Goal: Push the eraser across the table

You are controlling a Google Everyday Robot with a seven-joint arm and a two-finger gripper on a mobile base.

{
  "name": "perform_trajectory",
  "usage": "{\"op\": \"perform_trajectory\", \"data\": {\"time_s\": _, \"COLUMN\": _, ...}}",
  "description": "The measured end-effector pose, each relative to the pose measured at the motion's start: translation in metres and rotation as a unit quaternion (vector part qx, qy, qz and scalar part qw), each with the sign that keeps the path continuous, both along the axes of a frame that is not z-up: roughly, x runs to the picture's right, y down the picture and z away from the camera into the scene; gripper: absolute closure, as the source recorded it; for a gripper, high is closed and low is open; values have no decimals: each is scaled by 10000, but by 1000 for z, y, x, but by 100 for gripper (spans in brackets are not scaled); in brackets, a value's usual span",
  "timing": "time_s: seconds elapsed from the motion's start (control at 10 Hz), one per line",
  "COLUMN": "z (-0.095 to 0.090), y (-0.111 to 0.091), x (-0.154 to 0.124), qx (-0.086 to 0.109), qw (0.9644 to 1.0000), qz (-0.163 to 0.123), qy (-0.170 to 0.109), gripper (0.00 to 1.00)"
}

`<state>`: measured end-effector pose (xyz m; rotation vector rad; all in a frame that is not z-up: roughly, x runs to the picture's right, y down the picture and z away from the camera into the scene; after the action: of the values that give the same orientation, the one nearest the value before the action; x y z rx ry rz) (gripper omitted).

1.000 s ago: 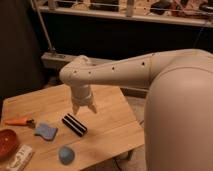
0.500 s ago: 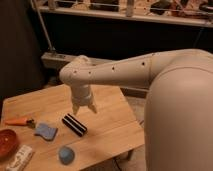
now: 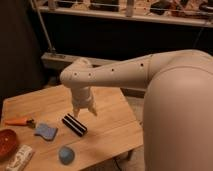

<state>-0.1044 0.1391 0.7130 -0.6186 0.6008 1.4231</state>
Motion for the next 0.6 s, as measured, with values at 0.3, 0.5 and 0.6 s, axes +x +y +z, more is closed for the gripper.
{"op": "perform_trajectory", "data": {"time_s": 0.3, "z": 23, "y": 78, "x": -17, "qx": -763, "qw": 9964, "qz": -202, "qy": 301, "gripper": 35}}
{"op": "perform_trajectory", "data": {"time_s": 0.5, "z": 57, "y": 113, "x": -65, "qx": -953, "qw": 9950, "qz": -299, "qy": 96, "gripper": 49}}
{"op": "perform_trajectory", "data": {"time_s": 0.6, "z": 68, "y": 112, "x": -81, "qx": -848, "qw": 9958, "qz": -333, "qy": -20, "gripper": 57}}
